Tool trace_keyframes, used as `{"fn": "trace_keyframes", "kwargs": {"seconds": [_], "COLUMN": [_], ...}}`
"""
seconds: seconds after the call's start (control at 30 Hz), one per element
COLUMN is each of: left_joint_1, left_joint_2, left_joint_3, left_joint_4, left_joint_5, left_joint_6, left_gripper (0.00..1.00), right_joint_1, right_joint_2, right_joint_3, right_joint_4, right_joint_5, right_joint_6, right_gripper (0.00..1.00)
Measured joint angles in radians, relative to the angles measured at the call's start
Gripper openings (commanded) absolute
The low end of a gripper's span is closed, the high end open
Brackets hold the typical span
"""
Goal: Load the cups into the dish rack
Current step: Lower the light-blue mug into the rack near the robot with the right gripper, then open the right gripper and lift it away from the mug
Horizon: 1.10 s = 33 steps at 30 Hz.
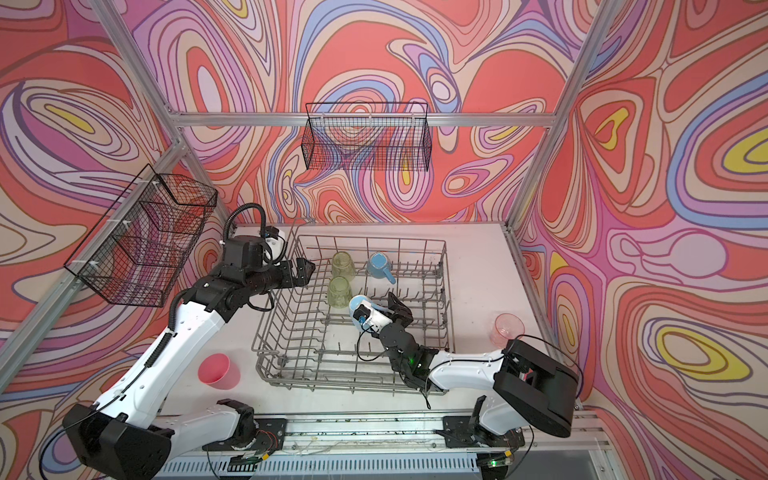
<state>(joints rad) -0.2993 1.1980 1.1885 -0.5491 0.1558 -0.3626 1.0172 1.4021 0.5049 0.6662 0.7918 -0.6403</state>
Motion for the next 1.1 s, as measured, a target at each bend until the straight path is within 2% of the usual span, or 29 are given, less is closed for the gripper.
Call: {"fn": "trace_keyframes", "kwargs": {"seconds": [0.3, 0.5, 0.87, 1.1], "left_joint_1": [0.0, 0.0, 0.001, 0.001], "left_joint_2": [-0.005, -0.014, -0.017, -0.017], "left_joint_3": [-0.001, -0.005, -0.005, -0.005], "left_joint_4": [0.0, 0.0, 0.0, 0.0], "left_joint_5": [-0.01, -0.018, -0.025, -0.026], "left_joint_6": [0.0, 0.0, 0.0, 0.0], "left_gripper": [1.0, 1.0, 1.0, 1.0], "right_joint_1": [0.0, -0.002, -0.011, -0.077], "right_joint_2": [-0.138, -0.121, -0.063, -0.096], "right_joint_3": [0.003, 0.029, 0.101, 0.188], "right_joint_4": [-0.256, -0.331, -0.431, -0.607], "right_joint_5": [-0.04, -0.058, -0.121, -0.257], "right_joint_6": [0.17, 0.251, 0.325, 0.401], "right_gripper": [0.62, 0.64, 0.71, 0.77]}}
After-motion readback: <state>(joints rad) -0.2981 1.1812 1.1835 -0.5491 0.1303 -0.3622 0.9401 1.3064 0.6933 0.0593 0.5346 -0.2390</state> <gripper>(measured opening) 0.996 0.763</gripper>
